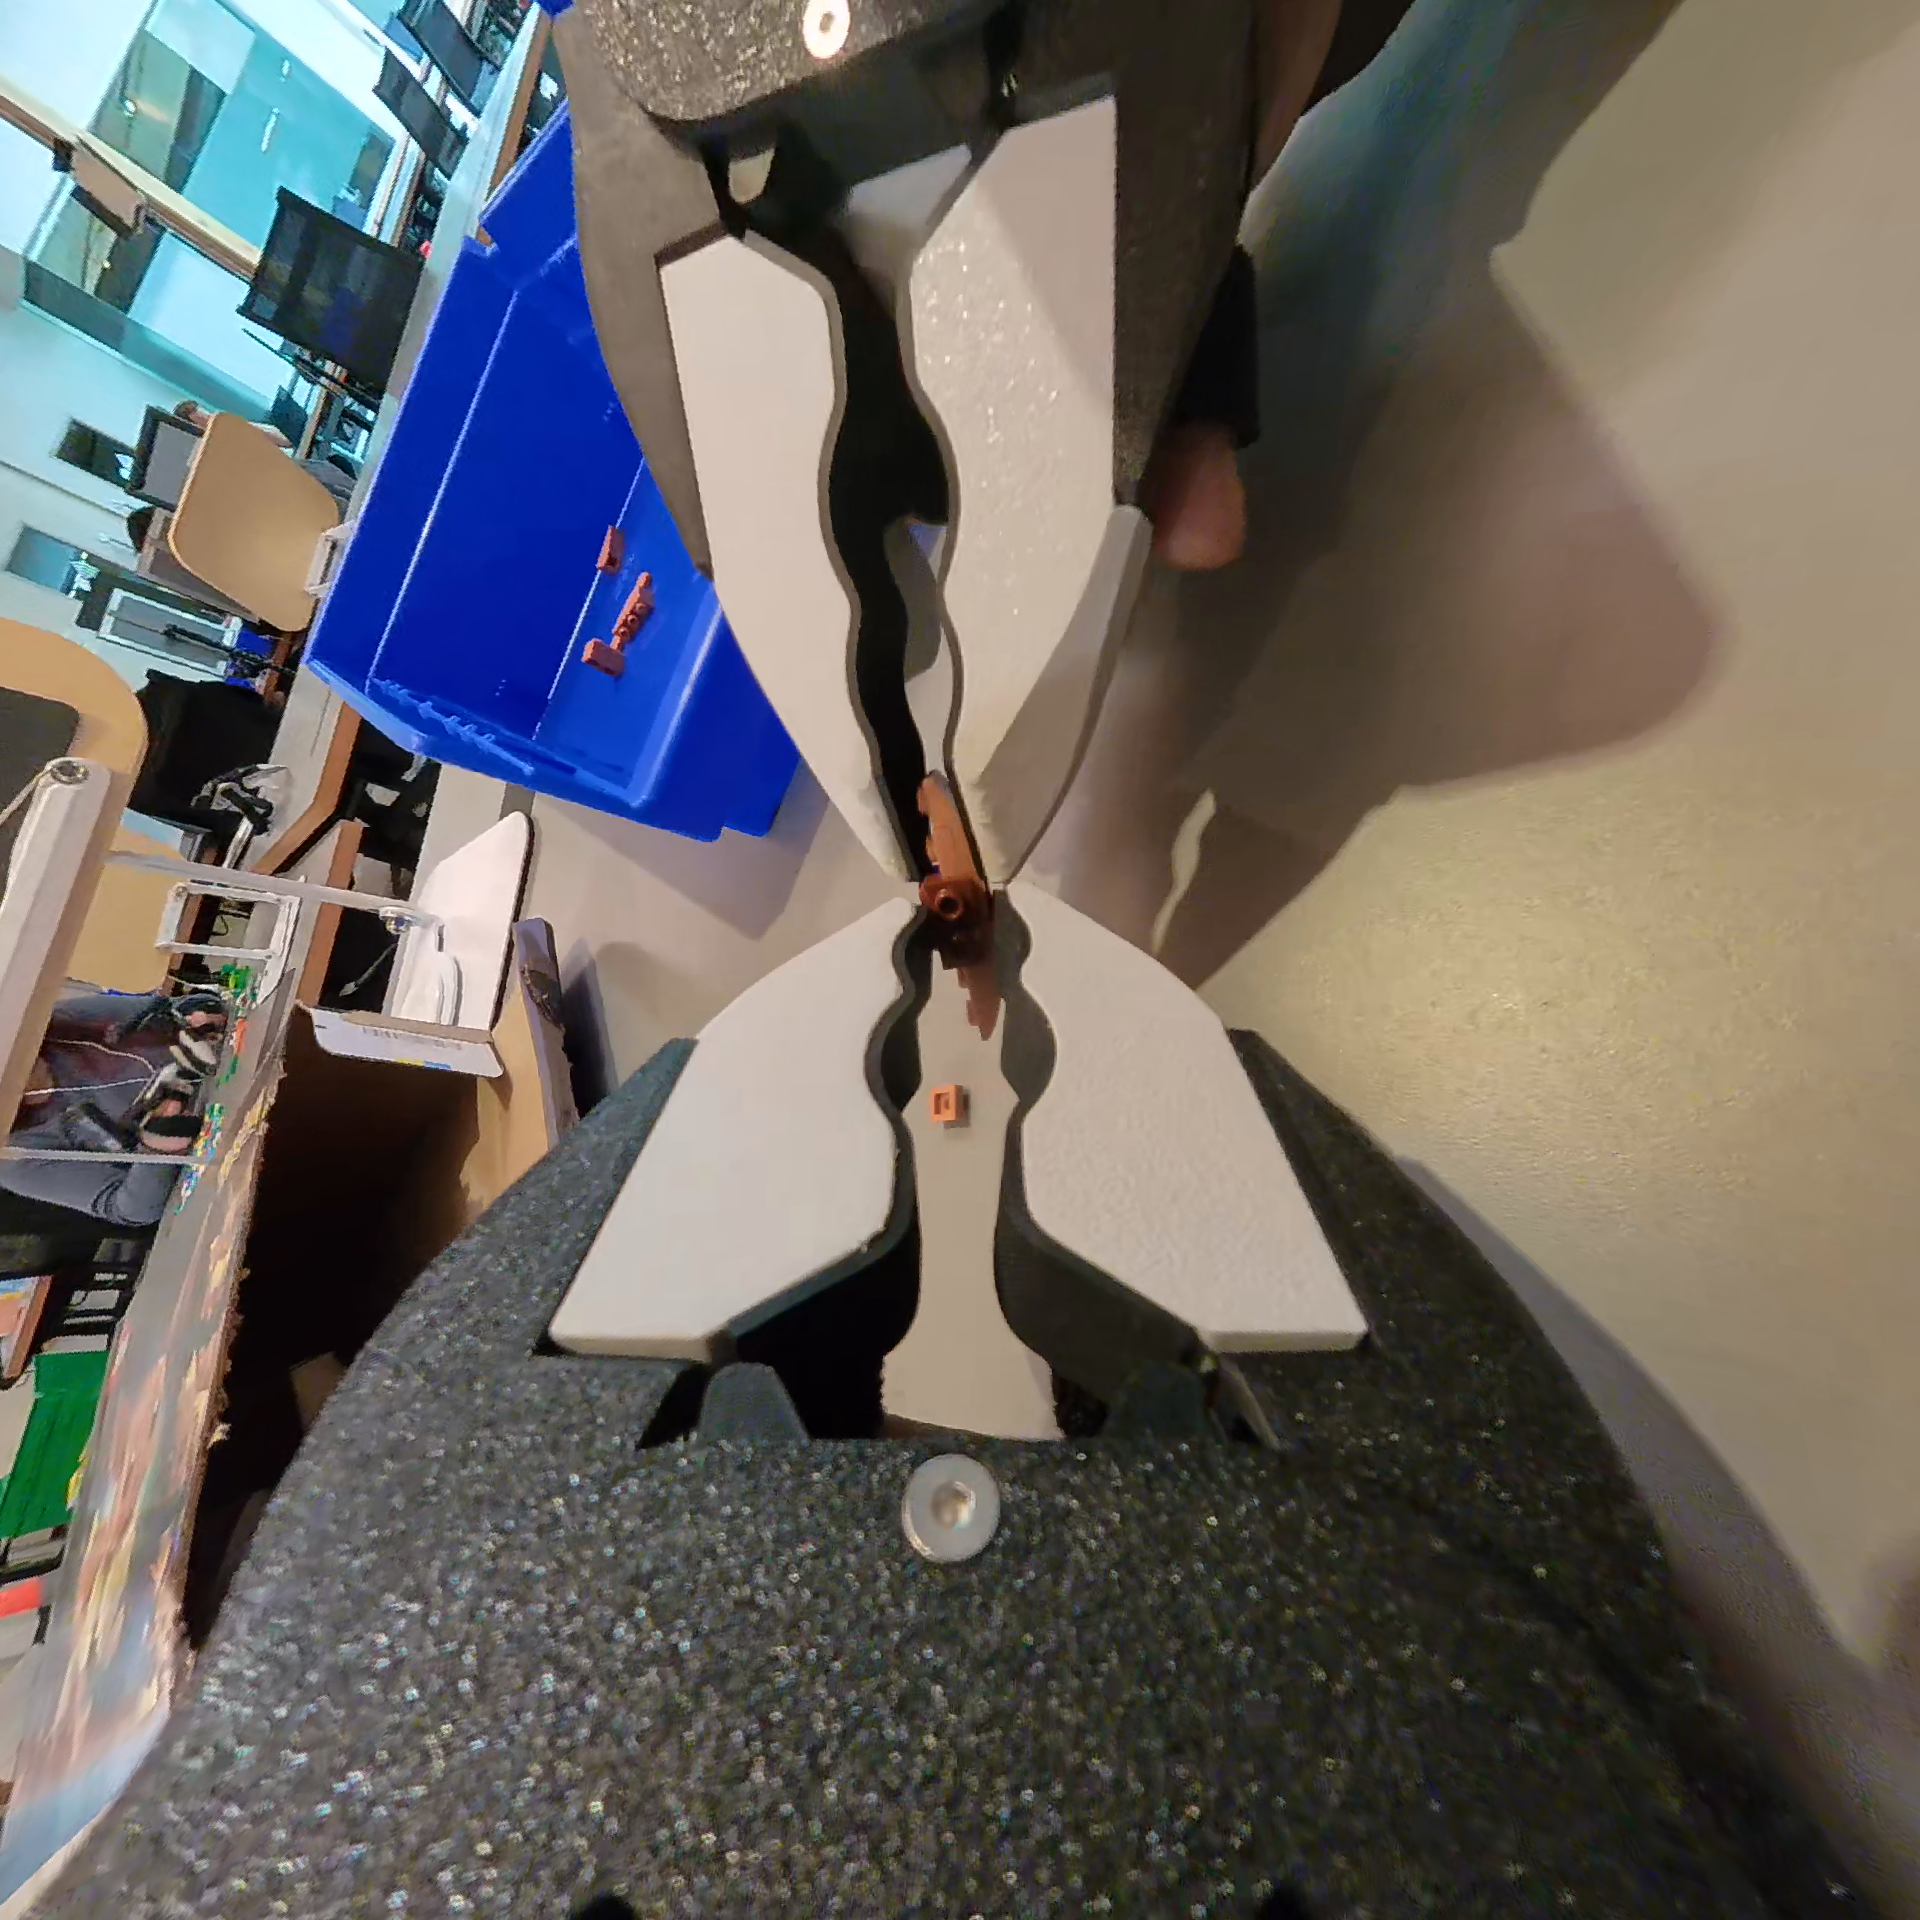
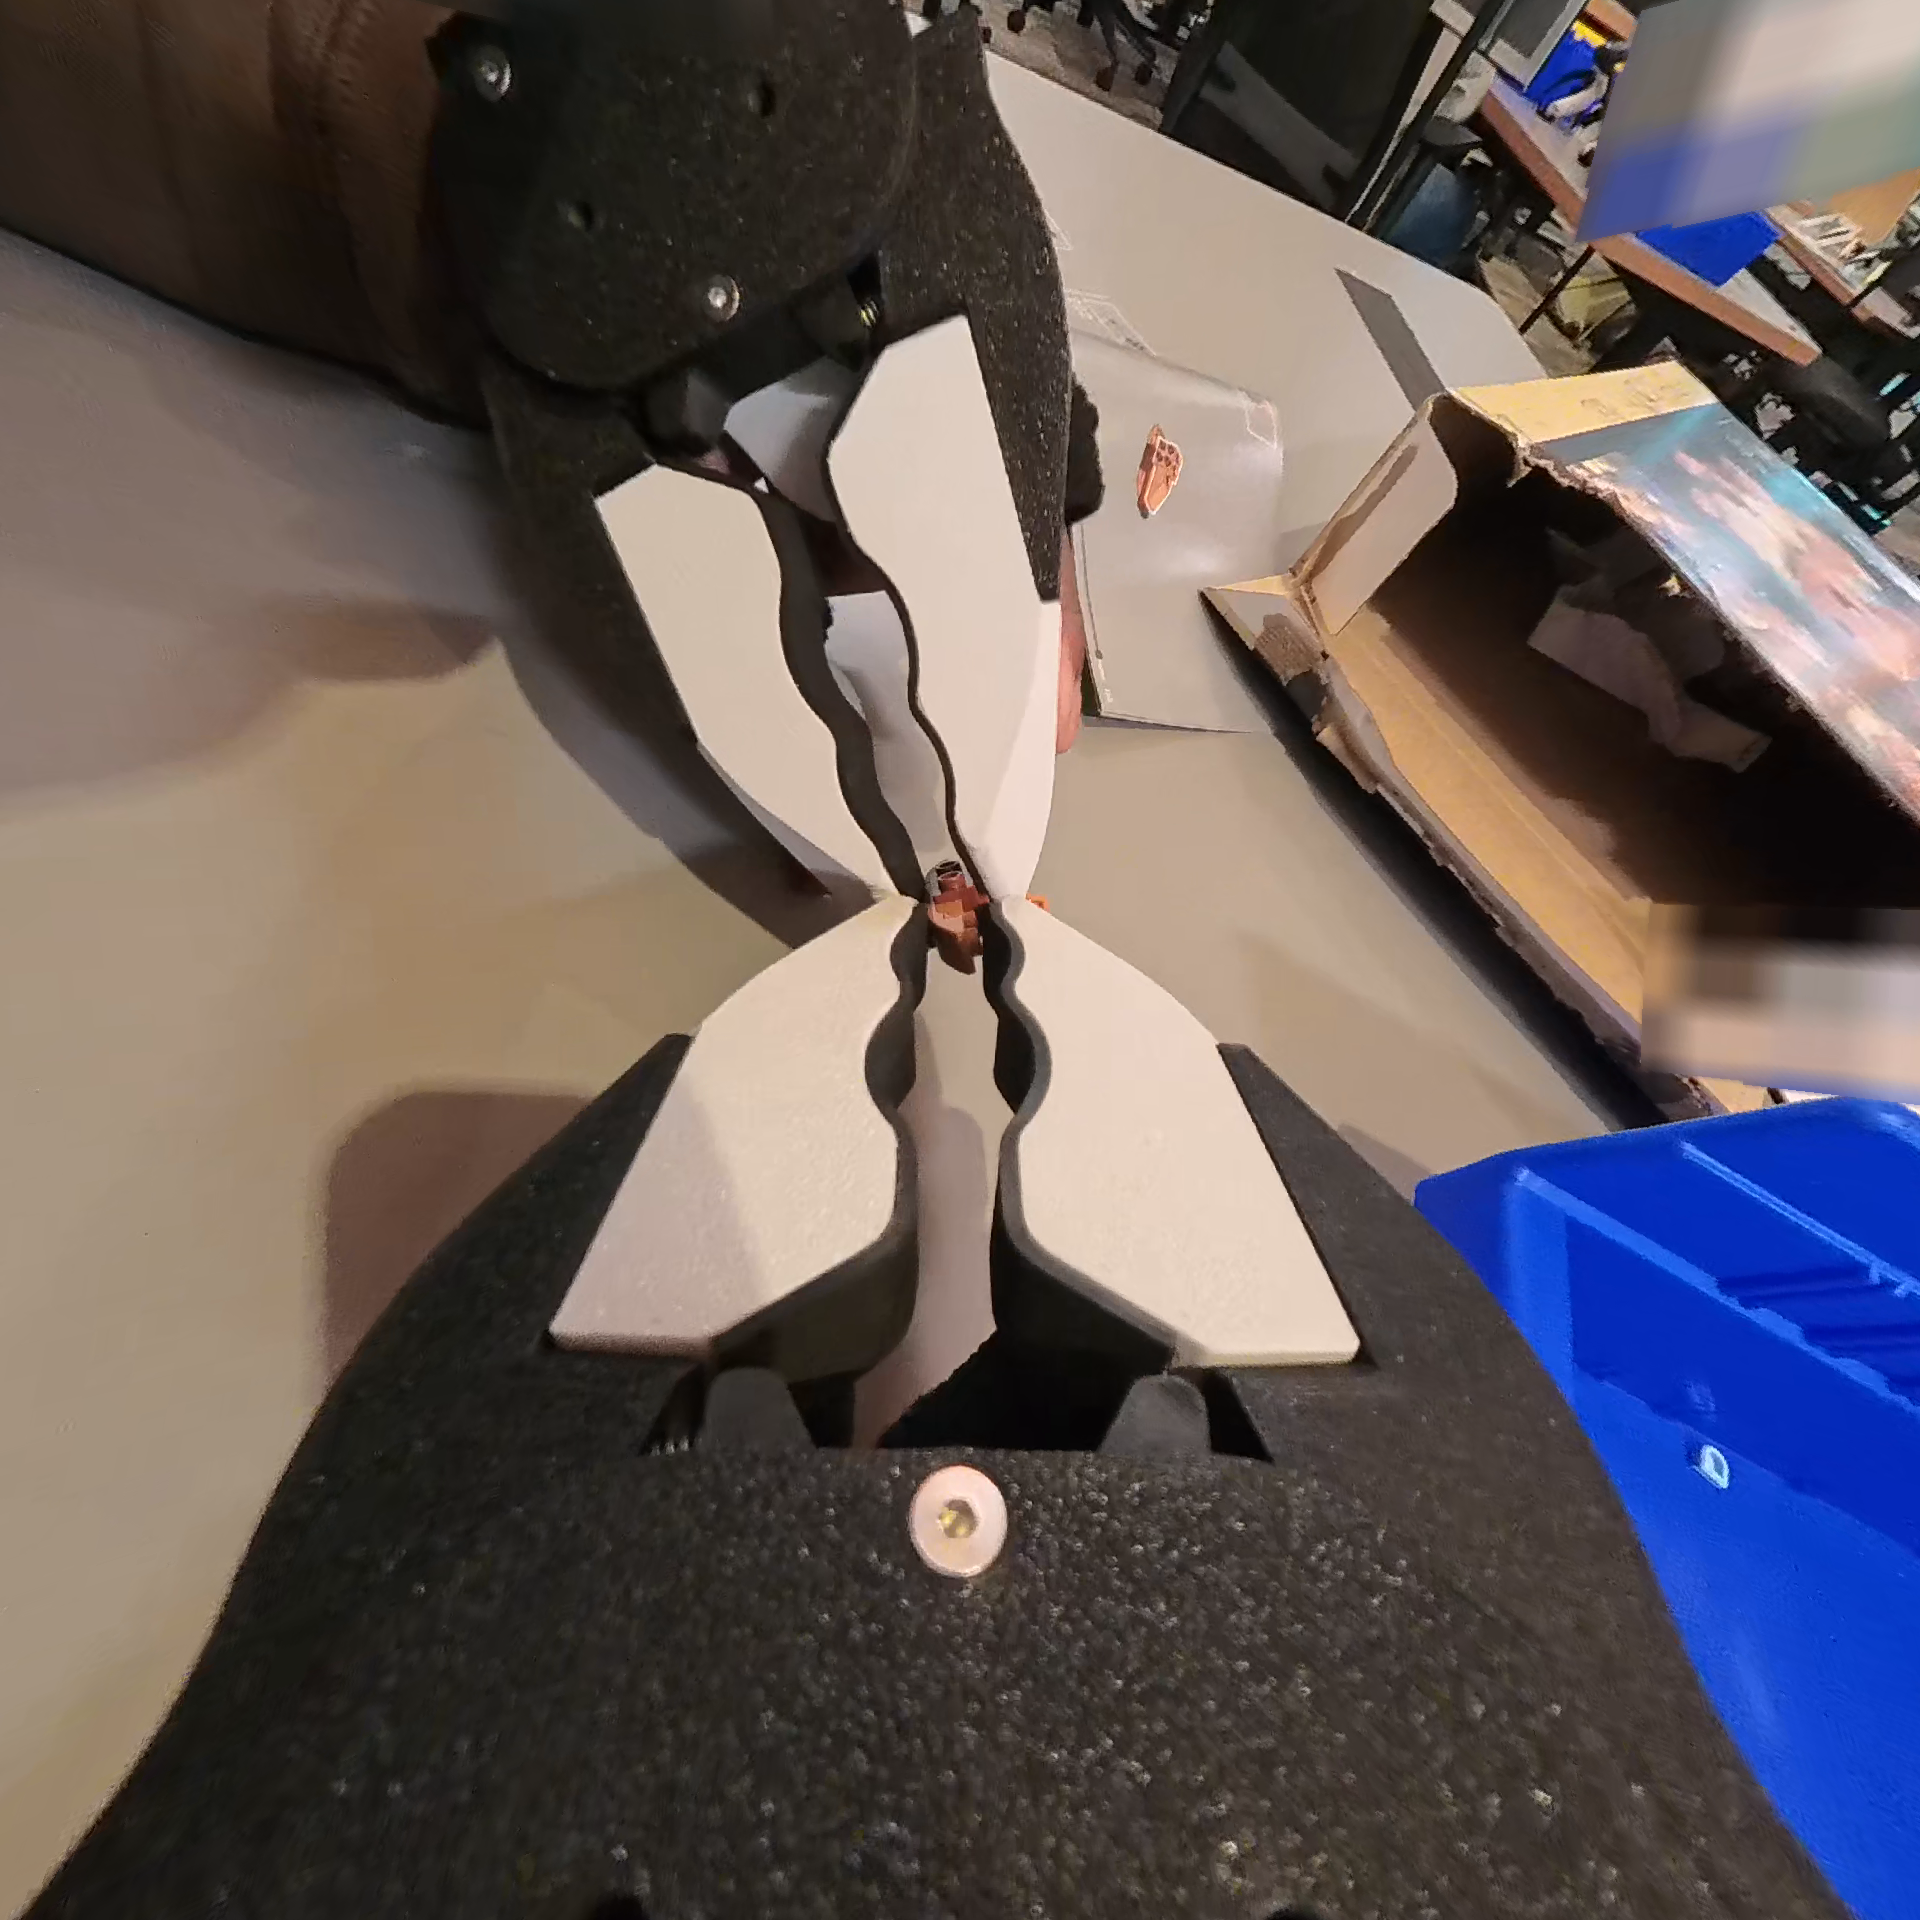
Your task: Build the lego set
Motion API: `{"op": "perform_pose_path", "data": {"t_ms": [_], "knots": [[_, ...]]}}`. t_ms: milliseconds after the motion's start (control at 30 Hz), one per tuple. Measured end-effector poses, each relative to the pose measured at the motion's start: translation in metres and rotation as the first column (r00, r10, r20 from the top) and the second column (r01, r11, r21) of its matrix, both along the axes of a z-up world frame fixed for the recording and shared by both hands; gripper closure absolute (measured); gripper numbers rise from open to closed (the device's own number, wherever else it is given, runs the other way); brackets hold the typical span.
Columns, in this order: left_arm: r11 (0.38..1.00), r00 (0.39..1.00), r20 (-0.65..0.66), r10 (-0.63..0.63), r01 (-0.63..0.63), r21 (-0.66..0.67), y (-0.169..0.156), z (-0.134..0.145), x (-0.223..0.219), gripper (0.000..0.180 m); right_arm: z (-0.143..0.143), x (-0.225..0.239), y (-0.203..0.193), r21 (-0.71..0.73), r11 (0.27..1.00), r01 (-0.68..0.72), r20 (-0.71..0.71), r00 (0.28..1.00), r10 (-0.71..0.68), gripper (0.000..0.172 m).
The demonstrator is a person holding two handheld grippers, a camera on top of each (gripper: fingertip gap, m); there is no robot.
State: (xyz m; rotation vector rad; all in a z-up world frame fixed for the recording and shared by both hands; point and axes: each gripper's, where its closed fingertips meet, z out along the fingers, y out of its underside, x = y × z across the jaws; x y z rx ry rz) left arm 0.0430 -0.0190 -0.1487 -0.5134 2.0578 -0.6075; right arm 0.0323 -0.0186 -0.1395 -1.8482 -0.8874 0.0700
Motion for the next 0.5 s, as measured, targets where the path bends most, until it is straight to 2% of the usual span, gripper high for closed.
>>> {"op": "perform_pose_path", "data": {"t_ms": [233,333,433,500], "knots": [[0.999,1.0,-0.014,0.01,-0.01,-0.037,-0.001,0.003,0.0,0.169,0.004,0.001,-0.001,0.003,1.0,-0.002,-0.034,0.999,0.002,0.162],[0.991,1.0,0.001,0.019,-0.019,-0.132,-0.002,0.011,0.002,0.168,0.012,0.004,-0.001,0.009,1.0,0.002,-0.118,0.993,-0.001,0.163],[0.985,0.999,0.01,0.03,-0.028,-0.169,0.002,0.015,0.002,0.154,0.018,0.003,-0.002,0.012,1.0,-0.02,-0.198,0.98,0.022,0.163],[0.982,1.0,-0.002,0.022,-0.022,-0.186,0.002,0.013,0.0,0.155,0.018,0.002,-0.002,0.009,1.0,-0.027,-0.216,0.976,0.028,0.163]]}}
